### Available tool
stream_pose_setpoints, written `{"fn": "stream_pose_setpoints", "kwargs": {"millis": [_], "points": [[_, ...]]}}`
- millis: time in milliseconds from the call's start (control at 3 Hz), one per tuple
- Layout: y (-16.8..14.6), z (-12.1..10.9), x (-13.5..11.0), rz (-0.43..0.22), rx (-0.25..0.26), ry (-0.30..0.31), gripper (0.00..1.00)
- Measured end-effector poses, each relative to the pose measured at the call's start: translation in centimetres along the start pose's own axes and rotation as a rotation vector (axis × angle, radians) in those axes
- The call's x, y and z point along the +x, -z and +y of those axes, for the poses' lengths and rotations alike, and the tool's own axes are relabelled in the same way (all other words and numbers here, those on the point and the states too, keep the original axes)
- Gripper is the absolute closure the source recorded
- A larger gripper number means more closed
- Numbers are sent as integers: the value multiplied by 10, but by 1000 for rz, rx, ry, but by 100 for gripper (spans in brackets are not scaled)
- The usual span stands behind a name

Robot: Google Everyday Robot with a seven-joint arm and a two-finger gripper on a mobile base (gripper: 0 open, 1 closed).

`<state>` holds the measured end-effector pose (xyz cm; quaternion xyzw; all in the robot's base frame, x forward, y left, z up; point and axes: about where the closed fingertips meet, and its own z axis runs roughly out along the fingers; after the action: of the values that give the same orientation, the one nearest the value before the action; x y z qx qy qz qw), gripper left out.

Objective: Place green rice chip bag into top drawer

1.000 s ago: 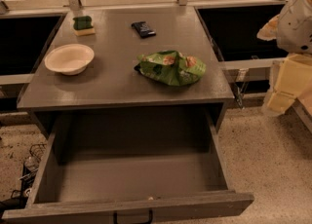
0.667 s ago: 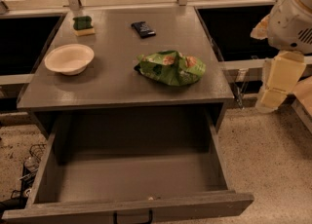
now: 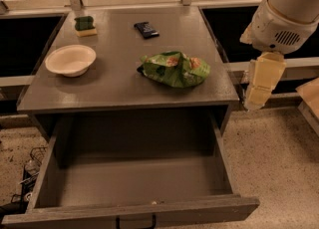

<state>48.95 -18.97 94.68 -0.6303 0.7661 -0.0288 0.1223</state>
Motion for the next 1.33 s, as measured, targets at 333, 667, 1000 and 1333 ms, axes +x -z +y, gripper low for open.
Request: {"fn": "stream_pose_setpoints", "kwargs": {"millis": [333,667,1000,1333], "points": [[1,-11,2,-31,-2,-17,0],[-4,-58,-26,-133,-23,24,0],[-9,-89,-60,-184,-31,79,0],[-33,-122,-114,-242,-74,134,0]]}}
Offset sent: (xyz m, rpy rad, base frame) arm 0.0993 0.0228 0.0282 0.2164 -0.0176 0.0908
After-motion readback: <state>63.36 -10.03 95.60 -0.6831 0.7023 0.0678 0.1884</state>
